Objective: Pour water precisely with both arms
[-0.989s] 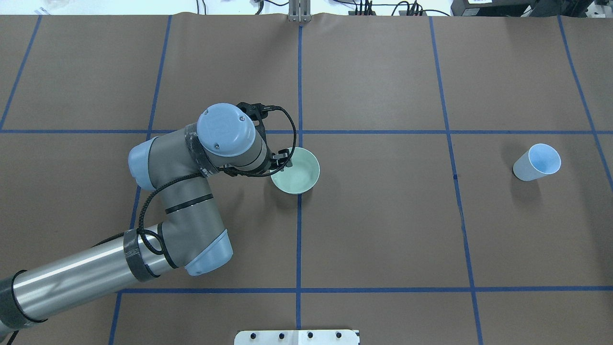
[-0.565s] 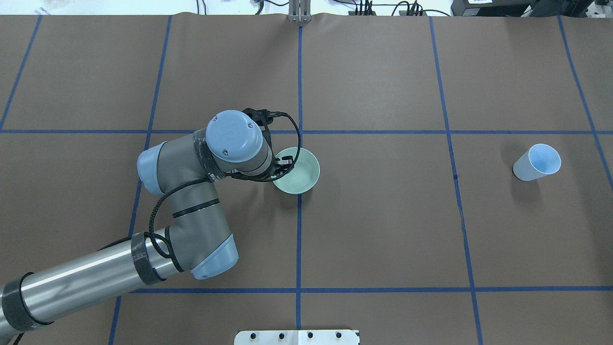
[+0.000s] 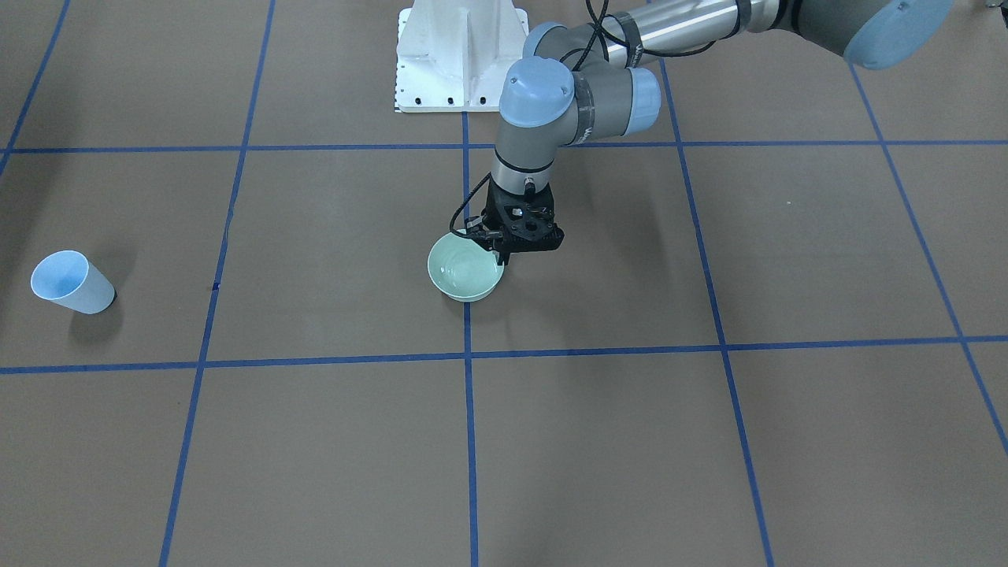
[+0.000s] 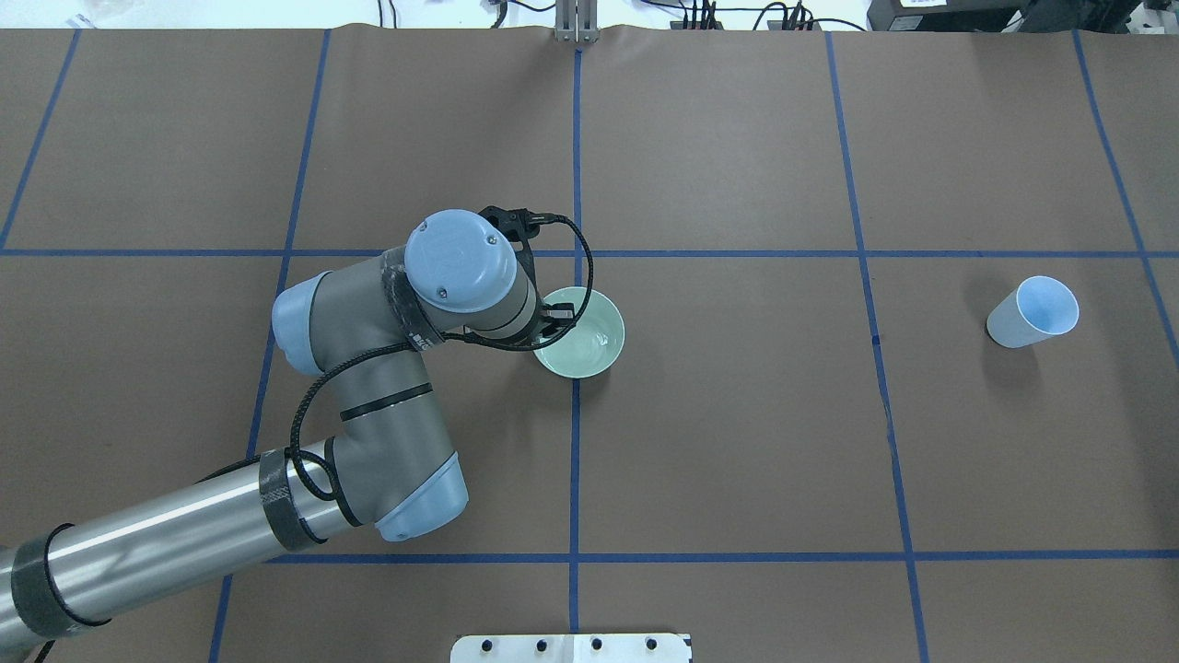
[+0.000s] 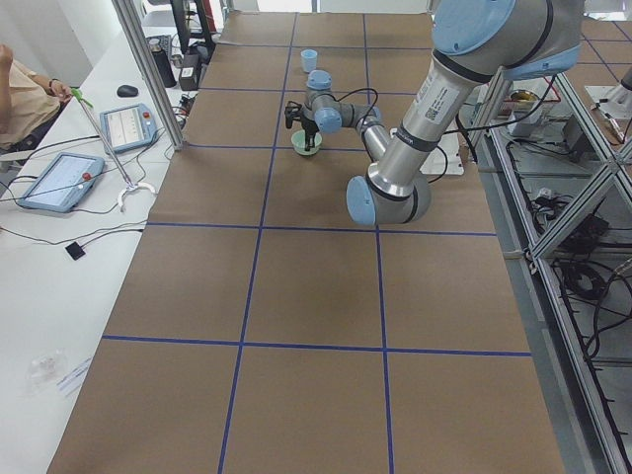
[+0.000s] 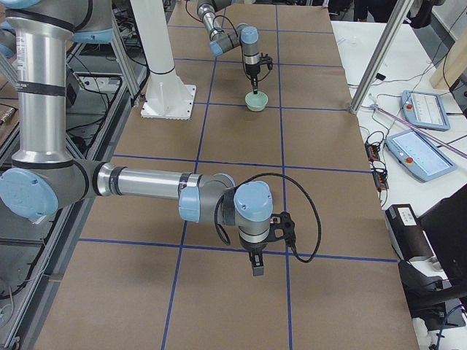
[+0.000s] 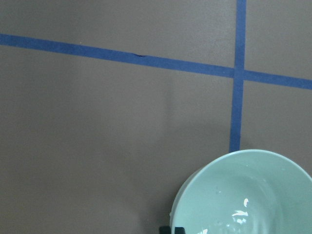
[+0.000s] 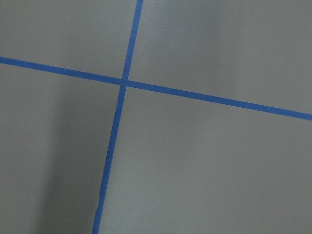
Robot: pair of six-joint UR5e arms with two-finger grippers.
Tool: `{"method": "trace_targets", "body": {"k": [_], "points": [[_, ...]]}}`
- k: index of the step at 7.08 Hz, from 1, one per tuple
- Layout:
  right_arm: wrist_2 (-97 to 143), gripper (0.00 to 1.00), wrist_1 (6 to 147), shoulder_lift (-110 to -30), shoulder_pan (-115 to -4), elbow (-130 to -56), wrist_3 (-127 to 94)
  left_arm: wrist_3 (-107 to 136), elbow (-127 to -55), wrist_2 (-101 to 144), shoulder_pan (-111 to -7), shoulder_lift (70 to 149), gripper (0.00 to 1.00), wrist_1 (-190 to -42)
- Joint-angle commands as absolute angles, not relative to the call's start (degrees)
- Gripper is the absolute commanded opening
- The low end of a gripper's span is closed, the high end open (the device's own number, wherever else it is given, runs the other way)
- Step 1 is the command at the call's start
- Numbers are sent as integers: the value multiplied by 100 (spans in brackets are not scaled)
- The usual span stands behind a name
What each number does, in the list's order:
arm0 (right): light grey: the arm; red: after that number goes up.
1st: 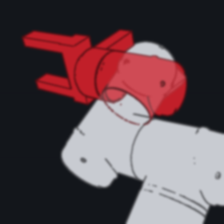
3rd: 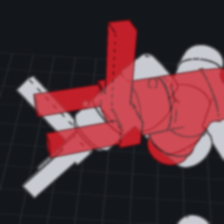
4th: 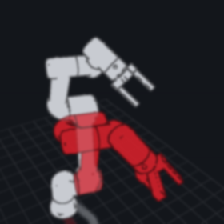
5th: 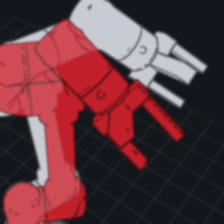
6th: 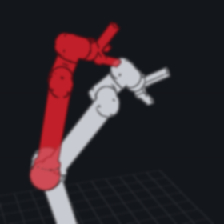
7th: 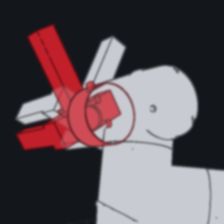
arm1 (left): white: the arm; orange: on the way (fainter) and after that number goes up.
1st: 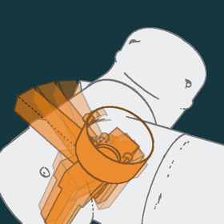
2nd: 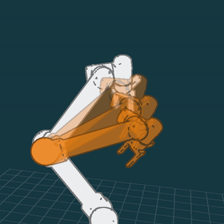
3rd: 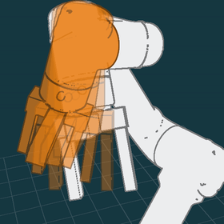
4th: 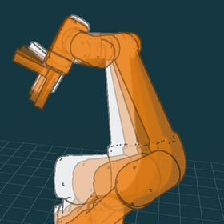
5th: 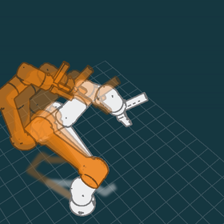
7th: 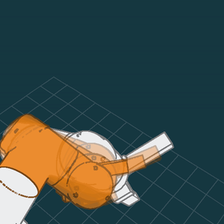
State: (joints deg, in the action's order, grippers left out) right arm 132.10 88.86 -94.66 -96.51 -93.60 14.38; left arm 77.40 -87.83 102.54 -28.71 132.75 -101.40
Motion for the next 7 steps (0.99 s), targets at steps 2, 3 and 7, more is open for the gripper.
{"method": "trace_targets", "body": {"k": [2,3,7], "points": [[13210,100,8834,-9475,-9650,-9317,1433,6806,-9228,10615,-3276,12887,0,-10099],[13210,100,8763,-9475,-9650,-9238,1433,6159,-9394,10983,-3609,12485,0,-10133],[13236,100,8763,-9475,-9650,-9211,1424,3663,-9677,12108,-5138,10623,0,-10849]]}}
